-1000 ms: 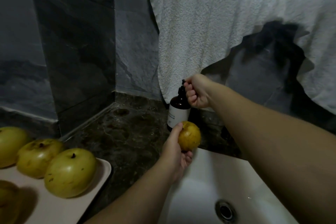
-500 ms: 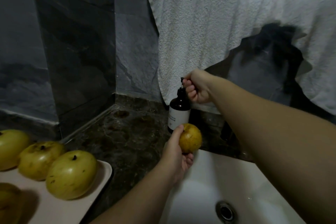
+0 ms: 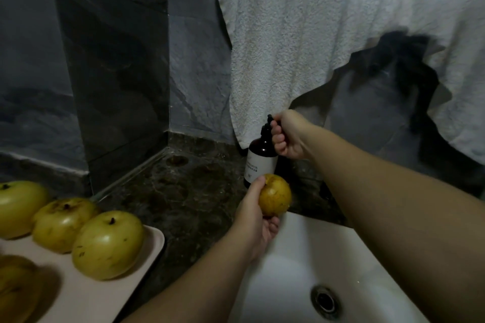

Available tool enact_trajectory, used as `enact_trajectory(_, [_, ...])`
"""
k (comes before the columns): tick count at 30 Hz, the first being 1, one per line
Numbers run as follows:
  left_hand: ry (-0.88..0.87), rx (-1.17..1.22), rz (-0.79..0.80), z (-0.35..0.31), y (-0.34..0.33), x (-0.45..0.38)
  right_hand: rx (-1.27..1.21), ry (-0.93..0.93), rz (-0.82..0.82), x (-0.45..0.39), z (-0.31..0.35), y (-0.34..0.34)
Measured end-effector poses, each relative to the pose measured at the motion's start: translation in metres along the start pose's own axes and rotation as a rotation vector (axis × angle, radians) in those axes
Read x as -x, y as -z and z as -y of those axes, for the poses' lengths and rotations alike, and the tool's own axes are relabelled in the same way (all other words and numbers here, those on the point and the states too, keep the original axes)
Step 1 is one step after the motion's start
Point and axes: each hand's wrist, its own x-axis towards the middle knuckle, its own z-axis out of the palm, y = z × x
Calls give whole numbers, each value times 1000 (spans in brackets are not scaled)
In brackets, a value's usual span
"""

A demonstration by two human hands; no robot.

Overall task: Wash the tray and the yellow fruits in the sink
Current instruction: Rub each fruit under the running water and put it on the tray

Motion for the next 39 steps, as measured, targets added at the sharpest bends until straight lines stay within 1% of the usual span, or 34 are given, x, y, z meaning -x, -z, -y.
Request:
enact_trajectory(3, [-15, -12, 31, -1, -1, 1, -3, -1, 29, 1, 1, 1])
enact_trajectory(5, [-3, -9, 19, -1, -1, -1, -45, -11, 30, 2, 2, -1])
enact_trajectory(10, [4, 3, 19, -1, 0, -2, 56, -18, 20, 5, 12, -1])
enact_trajectory(13, [-4, 4, 20, 0, -1, -4, -28, -10, 7, 2, 4, -4])
enact_trajectory(16, [-24, -7, 21, 2, -1, -6, 2, 0, -14, 3, 0, -4])
enact_trajectory(19, [-23, -16, 36, 3, -1, -5, 8, 13, 8, 5, 11, -1])
enact_trajectory(24, [-23, -9, 16, 3, -2, -9, -79, 32, 41, 3, 6, 2])
enact_trajectory(28, [-21, -12, 20, 3, -1, -11, -69, 17, 39, 5, 6, 5])
enact_trajectory(32, [-12, -14, 32, 3, -2, -10, -14, 25, -1, 7, -5, 3])
enact_trajectory(39, [-19, -20, 35, 4, -1, -9, -51, 27, 37, 21, 2, 9])
